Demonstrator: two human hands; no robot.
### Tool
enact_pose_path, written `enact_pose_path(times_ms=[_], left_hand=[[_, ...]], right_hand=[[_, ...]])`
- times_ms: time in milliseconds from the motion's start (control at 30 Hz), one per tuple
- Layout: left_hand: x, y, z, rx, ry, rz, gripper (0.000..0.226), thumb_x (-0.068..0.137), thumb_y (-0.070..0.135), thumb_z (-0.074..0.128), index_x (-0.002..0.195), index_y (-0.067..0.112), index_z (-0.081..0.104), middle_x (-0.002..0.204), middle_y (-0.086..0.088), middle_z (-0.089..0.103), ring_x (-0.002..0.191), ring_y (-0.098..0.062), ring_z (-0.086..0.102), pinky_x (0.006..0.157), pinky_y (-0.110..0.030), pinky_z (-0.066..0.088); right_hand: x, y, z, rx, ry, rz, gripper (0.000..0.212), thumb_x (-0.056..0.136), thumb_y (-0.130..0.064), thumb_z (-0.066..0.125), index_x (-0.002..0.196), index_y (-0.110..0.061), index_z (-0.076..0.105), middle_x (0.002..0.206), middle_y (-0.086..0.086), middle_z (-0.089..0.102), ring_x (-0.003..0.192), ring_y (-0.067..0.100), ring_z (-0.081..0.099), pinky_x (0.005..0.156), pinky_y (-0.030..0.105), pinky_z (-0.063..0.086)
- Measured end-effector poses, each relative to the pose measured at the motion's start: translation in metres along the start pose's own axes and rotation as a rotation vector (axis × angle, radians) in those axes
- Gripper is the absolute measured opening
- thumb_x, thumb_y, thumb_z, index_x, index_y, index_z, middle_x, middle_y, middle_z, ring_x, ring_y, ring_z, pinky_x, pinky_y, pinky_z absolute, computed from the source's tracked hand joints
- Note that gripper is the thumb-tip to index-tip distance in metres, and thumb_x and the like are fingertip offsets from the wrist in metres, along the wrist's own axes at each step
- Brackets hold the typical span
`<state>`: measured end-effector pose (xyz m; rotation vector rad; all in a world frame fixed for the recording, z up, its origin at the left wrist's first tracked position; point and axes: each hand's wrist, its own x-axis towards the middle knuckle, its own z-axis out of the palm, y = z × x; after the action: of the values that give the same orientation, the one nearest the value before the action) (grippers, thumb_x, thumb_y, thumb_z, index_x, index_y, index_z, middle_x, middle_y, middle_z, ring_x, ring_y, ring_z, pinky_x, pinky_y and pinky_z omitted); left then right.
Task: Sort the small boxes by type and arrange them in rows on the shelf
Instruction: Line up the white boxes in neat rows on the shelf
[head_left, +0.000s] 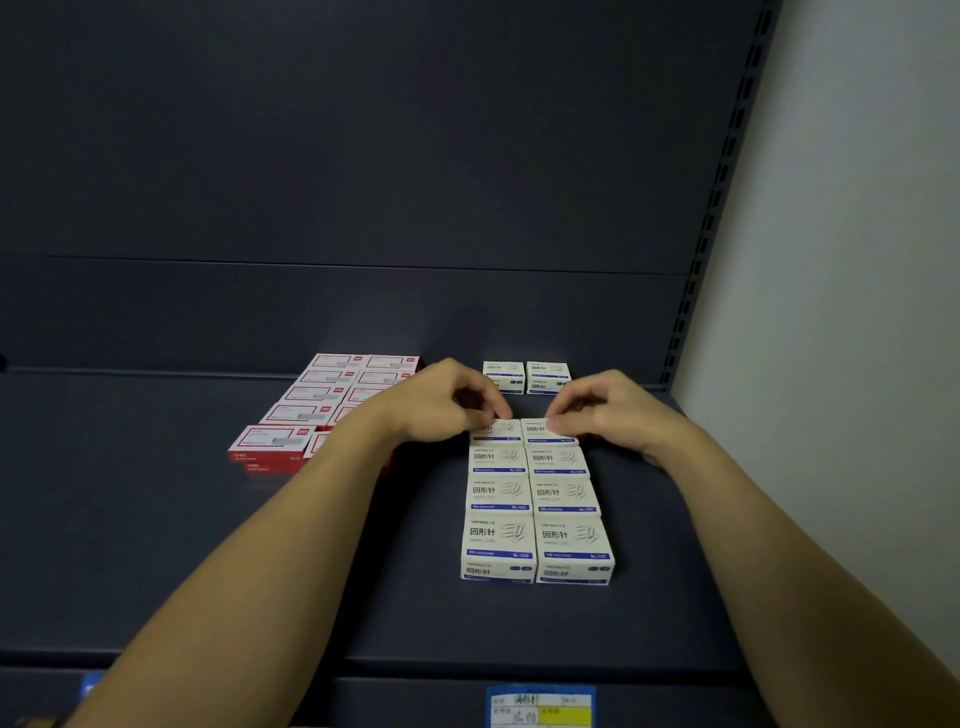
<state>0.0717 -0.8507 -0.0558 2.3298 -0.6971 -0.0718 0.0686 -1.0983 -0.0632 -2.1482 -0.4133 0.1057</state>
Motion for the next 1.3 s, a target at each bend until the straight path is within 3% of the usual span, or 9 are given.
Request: enact_pose_path(times_ms=[167,300,500,700,967,1033,1133,1200,1300], left_hand=[[-0.001,0.001,0.001,-0.025,-0.004,0.008,0.023,0.091,0.006,0.067,0.097,0.025,0.078,0.091,0.007,0.073,0.091,-0.008,0.067,0.086,-0.024,0.052],[-0.001,0.0,0.0,-0.016,-0.006,0.016,0.02,0.09,0.008,0.068,0.097,0.025,0.077,0.093,0.006,0.073,0.093,-0.01,0.067,0.089,-0.03,0.054],[-0.002,0.001,0.001,-0.017,0.008,0.005,0.021,0.091,0.01,0.068,0.096,0.028,0.077,0.092,0.006,0.073,0.093,-0.011,0.067,0.092,-0.035,0.054],[-0.002,0.004,0.003,-0.017,0.015,-0.017,0.02,0.092,0.011,0.069,0.096,0.029,0.077,0.096,0.006,0.072,0.095,-0.008,0.066,0.095,-0.035,0.053],[0.0,0.002,0.004,-0.004,0.021,-0.021,0.022,0.092,0.01,0.066,0.095,0.029,0.077,0.097,0.009,0.074,0.095,-0.005,0.066,0.085,-0.024,0.051],[0.002,0.002,0.003,0.021,0.068,-0.043,0.021,0.093,0.013,0.065,0.097,0.03,0.076,0.102,0.014,0.072,0.099,-0.001,0.064,0.084,-0.019,0.046],[0.008,0.003,0.002,-0.016,0.268,-0.113,0.021,0.096,0.014,0.061,0.103,0.028,0.075,0.108,0.014,0.07,0.103,-0.003,0.062,0.091,-0.021,0.046],[0.017,0.001,0.004,-0.093,0.406,-0.199,0.022,0.098,0.013,0.058,0.106,0.025,0.075,0.107,0.009,0.07,0.1,-0.006,0.063,0.092,-0.025,0.05],[0.031,-0.005,0.01,-0.17,0.524,-0.315,0.021,0.098,0.014,0.057,0.105,0.023,0.074,0.104,0.002,0.072,0.097,-0.016,0.068,0.095,-0.036,0.055]], right_hand=[[0.0,0.0,-0.002,0.015,-0.03,-0.014,0.004,0.079,-0.014,0.08,0.081,-0.016,0.078,0.085,0.005,0.075,0.083,0.013,0.068,0.085,0.033,0.052],[0.0,0.0,-0.001,0.03,-0.036,-0.03,0.004,0.08,-0.011,0.079,0.083,-0.013,0.077,0.081,0.002,0.074,0.079,0.01,0.066,0.079,0.026,0.049],[0.0,0.002,-0.003,0.021,-0.031,-0.032,0.004,0.08,-0.013,0.08,0.081,-0.016,0.078,0.085,0.005,0.074,0.083,0.012,0.066,0.086,0.033,0.05],[0.0,0.005,-0.003,0.038,-0.032,-0.036,0.006,0.08,-0.012,0.079,0.079,-0.017,0.078,0.082,0.003,0.074,0.081,0.011,0.066,0.083,0.031,0.05],[-0.001,0.004,-0.003,0.042,-0.044,-0.036,0.003,0.079,-0.017,0.08,0.081,-0.018,0.078,0.086,0.005,0.075,0.085,0.014,0.067,0.086,0.034,0.05],[0.001,0.005,-0.002,0.07,0.024,-0.024,0.006,0.079,-0.026,0.08,0.082,-0.022,0.078,0.086,-0.001,0.075,0.085,0.013,0.067,0.08,0.032,0.052],[0.01,0.013,0.003,0.148,0.348,0.045,0.003,0.082,-0.027,0.077,0.081,-0.024,0.076,0.076,-0.007,0.072,0.068,0.009,0.062,0.063,0.026,0.048],[0.018,0.02,0.006,0.175,0.544,0.113,0.004,0.084,-0.023,0.074,0.081,-0.024,0.075,0.072,-0.006,0.071,0.064,0.009,0.062,0.064,0.028,0.052],[0.031,0.026,0.007,0.244,0.682,0.189,0.003,0.086,-0.021,0.071,0.084,-0.019,0.073,0.073,0.0,0.072,0.064,0.014,0.064,0.066,0.031,0.056]])
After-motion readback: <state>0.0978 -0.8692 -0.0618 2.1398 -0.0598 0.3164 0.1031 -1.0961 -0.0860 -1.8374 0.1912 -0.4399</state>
